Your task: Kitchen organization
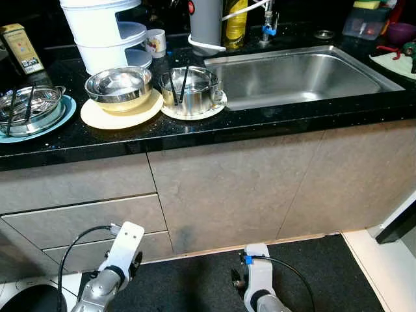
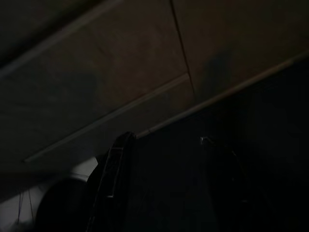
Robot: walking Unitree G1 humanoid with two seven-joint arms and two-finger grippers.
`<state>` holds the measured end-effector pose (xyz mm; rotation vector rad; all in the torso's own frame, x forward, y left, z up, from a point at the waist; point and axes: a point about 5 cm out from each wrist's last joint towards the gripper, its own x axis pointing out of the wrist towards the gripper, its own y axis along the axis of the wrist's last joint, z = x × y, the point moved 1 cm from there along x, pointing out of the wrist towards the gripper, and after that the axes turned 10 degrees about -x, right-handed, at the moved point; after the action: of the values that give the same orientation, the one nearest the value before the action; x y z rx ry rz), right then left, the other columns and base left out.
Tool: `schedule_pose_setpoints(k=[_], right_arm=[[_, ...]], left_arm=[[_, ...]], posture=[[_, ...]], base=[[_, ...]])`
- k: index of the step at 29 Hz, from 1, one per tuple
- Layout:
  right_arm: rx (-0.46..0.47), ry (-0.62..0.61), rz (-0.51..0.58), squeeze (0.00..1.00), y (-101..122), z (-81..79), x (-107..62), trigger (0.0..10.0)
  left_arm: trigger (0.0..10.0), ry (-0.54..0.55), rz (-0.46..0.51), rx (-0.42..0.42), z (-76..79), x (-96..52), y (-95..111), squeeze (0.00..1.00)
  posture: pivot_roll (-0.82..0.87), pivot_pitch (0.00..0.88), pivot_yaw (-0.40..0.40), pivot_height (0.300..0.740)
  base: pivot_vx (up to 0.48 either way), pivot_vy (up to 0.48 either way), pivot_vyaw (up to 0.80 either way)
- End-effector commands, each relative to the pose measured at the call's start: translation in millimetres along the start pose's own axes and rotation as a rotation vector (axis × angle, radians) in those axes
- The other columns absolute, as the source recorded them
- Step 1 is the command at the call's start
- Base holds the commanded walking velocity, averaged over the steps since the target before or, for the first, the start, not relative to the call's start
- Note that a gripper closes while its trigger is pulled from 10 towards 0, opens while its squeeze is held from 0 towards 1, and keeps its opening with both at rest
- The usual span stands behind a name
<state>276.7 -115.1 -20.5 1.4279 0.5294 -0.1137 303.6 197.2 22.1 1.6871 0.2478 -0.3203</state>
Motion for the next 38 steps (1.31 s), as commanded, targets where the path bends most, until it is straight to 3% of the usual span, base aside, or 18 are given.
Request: schedule_pose_setpoints(k=[1,5,7,8,9,10,11,17,23,26,27,29,33,35,36,37,38], right_arm=[[0.005,0.031,0.139,0.0,22,-4.3,2.0,10.0],[-0.025,0.041,0.356,0.0,63,-1.3,1.8,10.0],[-0.031,0.04,0.405,0.0,74,0.1,1.1,10.0],[-0.031,0.04,0.405,0.0,74,0.1,1.1,10.0],[-0.03,0.037,0.487,0.0,98,4.4,0.1,10.0],[-0.03,0.037,0.487,0.0,98,4.4,0.1,10.0],[-0.034,0.042,0.512,0.0,111,7.8,1.0,10.0],[-0.073,0.046,0.413,0.0,104,11.1,7.9,10.0],[-0.056,0.036,0.355,0.0,92,9.6,6.6,10.0],[-0.078,0.04,0.266,0.0,78,8.8,8.4,10.0],[-0.106,0.041,0.19,0.0,65,9.3,9.5,10.0],[-0.135,0.044,0.018,0.0,32,10.0,7.8,10.0],[-0.093,0.042,-0.125,0.0,-4,7.1,0.4,10.0],[-0.106,0.048,-0.192,0.0,-19,3.3,-4.1,10.0],[-0.106,0.048,-0.192,0.0,-19,3.3,-4.1,10.0],[-0.147,0.06,-0.257,0.0,-34,-0.5,-9.1,10.0],[-0.159,0.063,-0.272,0.0,-36,-1.4,-10.2,10.0]], left_arm=[[10.0,0.048,0.074,-0.027,-13.9,-4.4,10,0.0],[10.0,0.083,0.304,-0.124,-26.3,-9.8,55,0.0],[10.0,0.072,0.351,-0.143,-27.6,-11.7,67,0.0],[10.0,0.072,0.351,-0.143,-27.6,-11.7,67,0.0],[10.0,0.04,0.448,-0.106,-28.6,-15.8,98,0.0],[10.0,0.04,0.448,-0.106,-28.6,-15.8,98,0.0],[10.0,0.035,0.503,-0.053,-30.9,-17.2,123,0.0],[10.0,0.078,0.54,-0.065,-41.2,-13.9,152,0.0],[10.0,0.041,0.54,-0.079,-33.9,-17.6,150,0.0],[10.0,0.016,0.523,-0.092,-30.0,-18.1,146,0.0],[10.0,-0.001,0.486,-0.106,-27.1,-16.5,140,0.0],[10.0,-0.035,0.276,-0.138,-18.9,-7.5,103,0.0],[10.0,-0.043,-0.029,-0.198,-7.2,-5.8,27,0.0],[10.0,-0.046,-0.149,-0.17,-1.2,-11.4,-9,0.0],[10.0,-0.046,-0.149,-0.17,-1.2,-11.4,-9,0.0],[10.0,-0.031,-0.242,-0.122,0.7,-19.9,-40,0.0],[10.0,-0.027,-0.261,-0.114,1.0,-22.4,-46,0.0]], posture=[[0.0,0.2,0.067,0.74],[0.0,0.201,0.065,0.74],[0.0,0.201,0.065,0.74],[0.0,0.201,0.065,0.74],[0.0,0.202,0.062,0.74],[0.0,0.202,0.062,0.74],[0.0,0.198,0.059,0.74],[0.01,0.192,0.058,0.74],[0.01,0.189,0.059,0.74],[0.01,0.189,0.059,0.74],[0.01,0.191,0.063,0.74],[0.01,0.191,0.063,0.74],[0.0,0.188,0.058,0.74],[-0.02,0.189,0.058,0.74],[-0.02,0.189,0.058,0.74],[-0.03,0.189,0.054,0.74],[-0.03,0.189,0.054,0.74]], base=[[0.0,0.0,0.0],[0.0,0.0,0.0],[0.0,0.0,0.0],[0.0,0.0,0.0],[0.0,0.0,0.0],[0.0,0.0,0.0],[0.0,0.0,0.0],[0.0,0.0,0.0],[0.0,0.0,0.0],[0.0,0.0,0.0],[0.0,0.0,0.0],[0.0,0.0,0.0],[0.0,0.0,0.0],[0.0,0.0,0.0],[0.0,0.0,0.0],[0.0,0.0,0.0],[0.0,0.0,0.0]])
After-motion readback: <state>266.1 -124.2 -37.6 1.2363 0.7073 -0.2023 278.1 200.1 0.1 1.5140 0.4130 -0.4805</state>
